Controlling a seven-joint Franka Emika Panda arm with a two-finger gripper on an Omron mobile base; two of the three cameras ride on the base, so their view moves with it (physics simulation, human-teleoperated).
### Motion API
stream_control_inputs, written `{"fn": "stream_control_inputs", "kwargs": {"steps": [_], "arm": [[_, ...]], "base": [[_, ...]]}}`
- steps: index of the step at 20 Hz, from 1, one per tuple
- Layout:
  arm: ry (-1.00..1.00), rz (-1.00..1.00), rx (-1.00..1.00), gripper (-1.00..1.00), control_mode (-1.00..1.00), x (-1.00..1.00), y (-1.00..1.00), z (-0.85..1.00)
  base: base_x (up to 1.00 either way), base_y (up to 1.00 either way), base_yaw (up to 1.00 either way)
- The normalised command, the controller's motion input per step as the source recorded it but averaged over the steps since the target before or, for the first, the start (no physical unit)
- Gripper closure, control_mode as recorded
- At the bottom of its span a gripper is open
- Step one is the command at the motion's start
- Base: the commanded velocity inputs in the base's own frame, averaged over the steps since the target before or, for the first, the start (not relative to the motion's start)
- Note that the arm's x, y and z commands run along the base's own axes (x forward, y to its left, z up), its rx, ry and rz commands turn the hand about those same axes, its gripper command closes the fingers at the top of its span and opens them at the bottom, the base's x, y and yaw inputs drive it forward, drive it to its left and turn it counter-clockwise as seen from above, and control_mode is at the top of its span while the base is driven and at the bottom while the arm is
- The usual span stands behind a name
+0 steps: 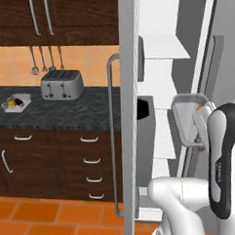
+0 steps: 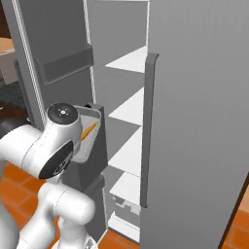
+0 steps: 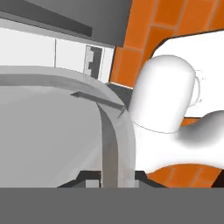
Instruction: Take the meat container that has the shrimp and place it on the second highest rack of the freezer. Then take the vegetable container that has the eggplant and lemon and place it on the highest rack of the freezer.
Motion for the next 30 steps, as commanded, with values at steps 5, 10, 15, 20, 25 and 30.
{"fn": "stream_control_inputs", "kwargs": {"steps": [5,10,15,20,25,30], "arm": [[-0.03,-0.21,-0.04,1.00,-1.00,0.02,0.00,0.37],[0.01,-0.09,0.00,1.00,-1.00,0.32,0.00,0.11],[0.00,0.00,0.00,1.00,-1.00,0.40,-0.13,0.00],[0.01,0.00,0.00,1.00,-1.00,0.35,-0.19,0.00],[0.01,0.00,-0.02,1.00,-1.00,0.23,-0.01,-0.16],[0.02,0.00,0.00,1.00,-1.00,0.23,-0.15,-0.26]], "base": [[0.00,0.00,0.00],[0.00,0.00,0.00],[0.00,0.00,0.00],[0.00,0.00,0.00],[0.00,0.00,0.00],[0.00,0.00,0.00]]}}
